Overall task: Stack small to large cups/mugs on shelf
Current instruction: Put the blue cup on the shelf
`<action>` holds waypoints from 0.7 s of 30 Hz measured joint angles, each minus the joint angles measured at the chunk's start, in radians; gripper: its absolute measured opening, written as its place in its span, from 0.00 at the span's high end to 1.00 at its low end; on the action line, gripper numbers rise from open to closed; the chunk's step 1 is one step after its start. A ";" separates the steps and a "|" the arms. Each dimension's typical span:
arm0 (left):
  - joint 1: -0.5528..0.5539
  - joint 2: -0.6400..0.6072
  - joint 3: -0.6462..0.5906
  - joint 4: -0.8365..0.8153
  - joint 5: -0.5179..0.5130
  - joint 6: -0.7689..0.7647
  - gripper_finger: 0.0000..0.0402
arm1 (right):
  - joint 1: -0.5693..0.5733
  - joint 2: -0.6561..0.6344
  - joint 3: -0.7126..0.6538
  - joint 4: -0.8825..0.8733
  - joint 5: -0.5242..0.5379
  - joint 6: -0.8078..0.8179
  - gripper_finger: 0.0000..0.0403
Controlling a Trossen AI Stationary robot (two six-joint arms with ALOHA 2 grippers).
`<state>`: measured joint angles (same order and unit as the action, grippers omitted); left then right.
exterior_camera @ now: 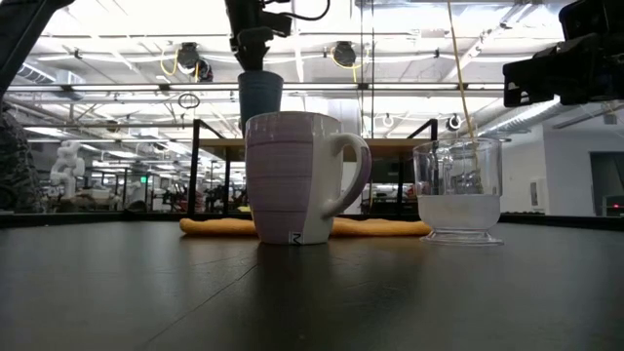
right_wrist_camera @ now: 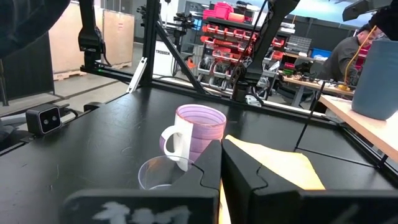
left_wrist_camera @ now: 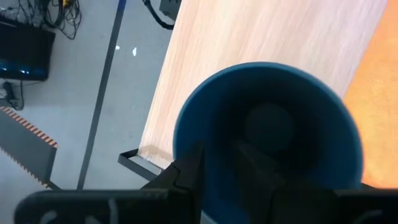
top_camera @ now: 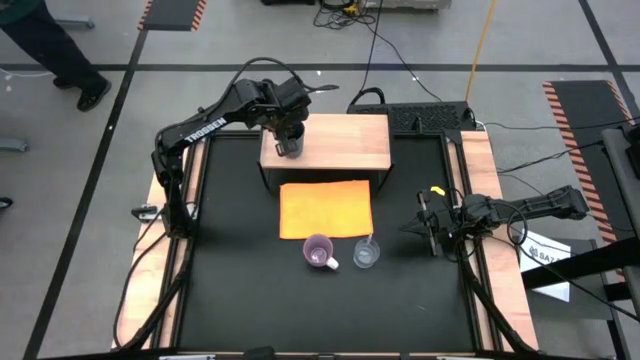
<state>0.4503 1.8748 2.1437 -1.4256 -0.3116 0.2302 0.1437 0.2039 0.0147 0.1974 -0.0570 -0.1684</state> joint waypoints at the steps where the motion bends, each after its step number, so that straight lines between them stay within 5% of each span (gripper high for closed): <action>1: -0.002 0.000 0.000 0.001 0.000 0.000 0.79 | 0.000 0.000 0.000 0.000 0.000 0.000 1.00; 21: -0.014 0.000 0.000 0.013 -0.027 0.015 0.79 | 0.000 0.000 0.000 0.010 0.000 0.000 1.00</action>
<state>0.4362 1.8748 2.1437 -1.4128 -0.3391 0.2451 0.1439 0.2039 0.0150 0.2075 -0.0567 -0.1680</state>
